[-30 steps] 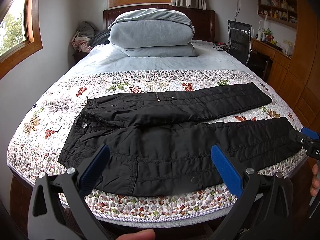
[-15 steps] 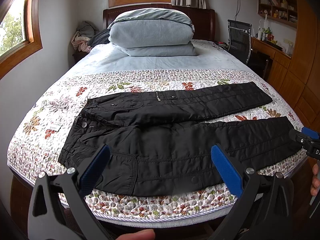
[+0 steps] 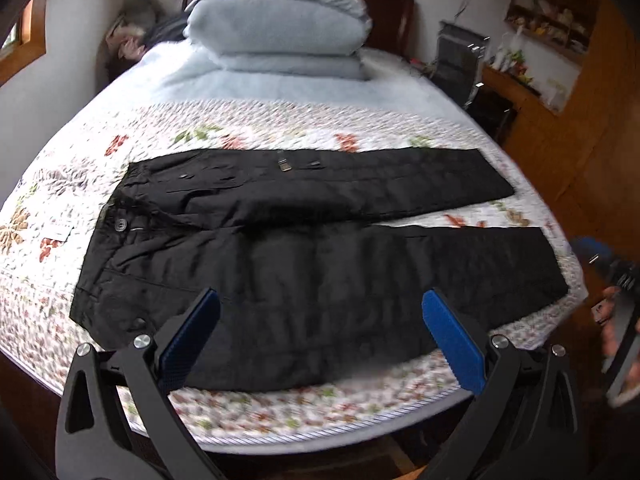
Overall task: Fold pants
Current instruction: 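Lower the left tool onto the pants leg hem and grasp it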
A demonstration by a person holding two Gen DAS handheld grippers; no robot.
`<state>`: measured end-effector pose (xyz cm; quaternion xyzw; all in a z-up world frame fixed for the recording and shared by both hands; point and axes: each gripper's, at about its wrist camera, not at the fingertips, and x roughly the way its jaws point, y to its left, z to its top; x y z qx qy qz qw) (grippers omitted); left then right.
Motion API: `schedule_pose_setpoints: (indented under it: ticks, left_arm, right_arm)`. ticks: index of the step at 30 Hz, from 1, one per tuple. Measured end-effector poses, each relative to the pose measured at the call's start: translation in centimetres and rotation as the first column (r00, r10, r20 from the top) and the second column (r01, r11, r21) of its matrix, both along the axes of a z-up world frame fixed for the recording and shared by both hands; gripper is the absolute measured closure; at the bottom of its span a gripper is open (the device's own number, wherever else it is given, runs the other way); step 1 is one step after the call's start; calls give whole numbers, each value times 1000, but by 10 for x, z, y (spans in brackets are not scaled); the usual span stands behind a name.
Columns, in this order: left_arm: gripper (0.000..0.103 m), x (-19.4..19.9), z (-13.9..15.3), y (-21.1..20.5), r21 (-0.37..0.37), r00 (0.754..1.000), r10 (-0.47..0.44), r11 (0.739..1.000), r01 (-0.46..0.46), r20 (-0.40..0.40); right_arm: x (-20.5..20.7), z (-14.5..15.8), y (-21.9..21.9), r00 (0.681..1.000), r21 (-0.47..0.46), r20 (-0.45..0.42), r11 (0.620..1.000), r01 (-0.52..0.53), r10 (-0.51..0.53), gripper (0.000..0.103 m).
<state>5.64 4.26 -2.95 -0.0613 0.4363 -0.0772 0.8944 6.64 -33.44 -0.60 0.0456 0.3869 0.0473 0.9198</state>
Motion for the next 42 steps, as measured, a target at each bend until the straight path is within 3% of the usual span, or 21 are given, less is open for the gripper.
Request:
schedule_pose_setpoints:
  ticks: [2, 4, 7, 10, 13, 17, 19, 22, 23, 25, 27, 29, 36, 37, 39, 42]
  left_arm:
    - [2, 30, -9, 30, -60, 997, 33, 998, -38, -76]
    - [2, 61, -19, 60, -143, 986, 44, 987, -67, -159]
    - [2, 116, -41, 113, -229, 944, 71, 962, -150, -322]
    - [2, 166, -58, 164, -193, 891, 140, 951, -243, -432]
    - [3, 216, -82, 218, -190, 807, 209, 911, -366, -552]
    - [2, 259, -116, 260, -141, 714, 260, 882, -450, -650]
    - [3, 274, -130, 270, -153, 684, 259, 864, -480, -681]
    - [3, 296, -145, 282, -54, 644, 322, 868, -493, -694]
    - [3, 303, -145, 285, 2, 637, 356, 874, -486, -684]
    - [3, 311, -146, 289, 30, 628, 374, 873, -487, -682]
    - [3, 316, -153, 288, -40, 611, 315, 869, -494, -726]
    - [3, 320, -157, 281, -63, 602, 273, 877, -476, -750]
    - [5, 327, -168, 261, -123, 635, 176, 909, -398, -752]
    - [8, 328, -168, 257, -121, 644, 167, 918, -379, -747]
    - [25, 339, -173, 253, -77, 642, 176, 935, -346, -746]
    - [31, 343, -173, 245, -64, 654, 174, 944, -324, -736]
  right_arm:
    - [28, 8, -21, 1000, -11, -9, 1000, 1, -1, 3]
    - [75, 7, -51, 997, -10, -78, 1000, -11, 11, 3]
    - [143, -8, -96, 973, 74, -227, 997, -18, 34, 3]
    - [212, -34, -142, 931, 117, -365, 993, 30, 15, 3]
    - [265, -56, -173, 904, 78, -428, 995, 60, -21, 3]
    - [325, -86, -197, 876, 51, -481, 997, 58, -27, 3]
    - [353, -100, -206, 871, 45, -491, 997, 61, -31, 3]
    - [382, -113, -212, 869, 11, -492, 997, 70, -56, 3]
    - [392, -118, -213, 870, 3, -490, 998, 70, -60, 3]
    - [406, -123, -217, 869, 4, -492, 998, 59, -50, 3]
    - [419, -125, -220, 873, -6, -487, 999, 42, -40, 3]
    - [428, -127, -221, 874, -8, -486, 1000, 25, -26, 3]
    - [449, -134, -245, 863, -11, -505, 999, 30, -31, 3]
    - [451, -136, -250, 858, -5, -513, 999, 39, -36, 3]
    - [456, -145, -257, 844, 8, -535, 998, 59, -45, 3]
    - [463, -156, -263, 836, -8, -544, 997, 75, -68, 3]
